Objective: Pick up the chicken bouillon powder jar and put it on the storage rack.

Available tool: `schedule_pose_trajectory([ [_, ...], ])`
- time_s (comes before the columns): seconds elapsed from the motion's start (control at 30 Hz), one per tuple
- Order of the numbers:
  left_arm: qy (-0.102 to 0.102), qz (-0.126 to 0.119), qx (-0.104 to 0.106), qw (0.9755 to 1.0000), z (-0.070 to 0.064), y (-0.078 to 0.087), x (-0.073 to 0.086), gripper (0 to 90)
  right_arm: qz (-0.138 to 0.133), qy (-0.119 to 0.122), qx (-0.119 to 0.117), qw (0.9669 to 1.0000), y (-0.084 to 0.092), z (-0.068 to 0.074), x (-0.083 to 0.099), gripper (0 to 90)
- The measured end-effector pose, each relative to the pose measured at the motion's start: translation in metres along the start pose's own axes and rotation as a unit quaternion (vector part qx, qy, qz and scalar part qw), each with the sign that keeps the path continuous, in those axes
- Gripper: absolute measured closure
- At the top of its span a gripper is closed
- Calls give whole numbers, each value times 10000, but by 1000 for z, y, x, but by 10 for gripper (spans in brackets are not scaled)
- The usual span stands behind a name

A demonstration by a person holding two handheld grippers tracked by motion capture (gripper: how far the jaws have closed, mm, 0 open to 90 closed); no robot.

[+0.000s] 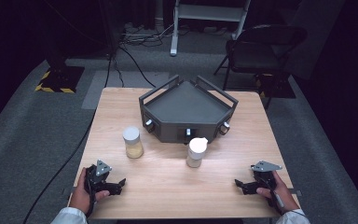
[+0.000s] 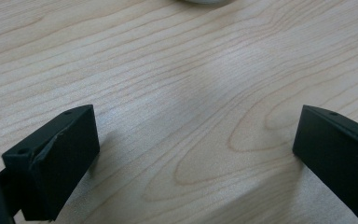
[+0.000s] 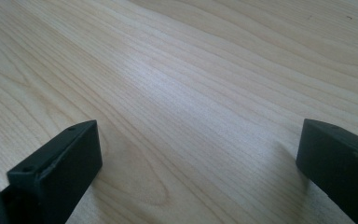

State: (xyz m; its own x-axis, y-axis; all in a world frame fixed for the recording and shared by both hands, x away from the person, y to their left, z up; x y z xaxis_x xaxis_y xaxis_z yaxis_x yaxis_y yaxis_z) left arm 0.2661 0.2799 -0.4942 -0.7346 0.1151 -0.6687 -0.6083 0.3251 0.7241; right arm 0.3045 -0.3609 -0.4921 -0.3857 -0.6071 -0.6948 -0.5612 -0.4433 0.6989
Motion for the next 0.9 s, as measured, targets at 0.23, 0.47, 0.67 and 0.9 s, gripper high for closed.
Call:
schedule_pose_trajectory([
  [0.23,-4,-3,-13,10000,-1,0,0,1,-1,0,0,10000,0,0,0,0],
  [0.47,28,-9,-110,9999,-5,-1,-3,13,2,-1,-1,10000,0,0,0,0],
  [0.67,74,-116,-186,9997,-6,-1,-4,17,-1,-1,-1,10000,0,0,0,0],
  [0.9,97,-217,-192,9995,-9,0,-7,15,0,-1,0,10000,0,0,0,0],
])
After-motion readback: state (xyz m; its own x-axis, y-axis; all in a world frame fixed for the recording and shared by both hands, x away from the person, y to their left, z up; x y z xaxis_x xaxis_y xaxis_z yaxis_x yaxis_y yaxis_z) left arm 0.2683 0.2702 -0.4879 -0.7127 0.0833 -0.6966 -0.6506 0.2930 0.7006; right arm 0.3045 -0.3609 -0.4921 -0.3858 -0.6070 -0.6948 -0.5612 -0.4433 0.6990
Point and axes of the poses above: each handheld gripper's, and its own axes: y roughly backward along the jaws, x roughly out of its underside, z roughly to its left, the point moved 6 cm from there along -y, roughly forward along the jaws, and after that the axes turned 13 degrees about y, right-handed, at the moved point
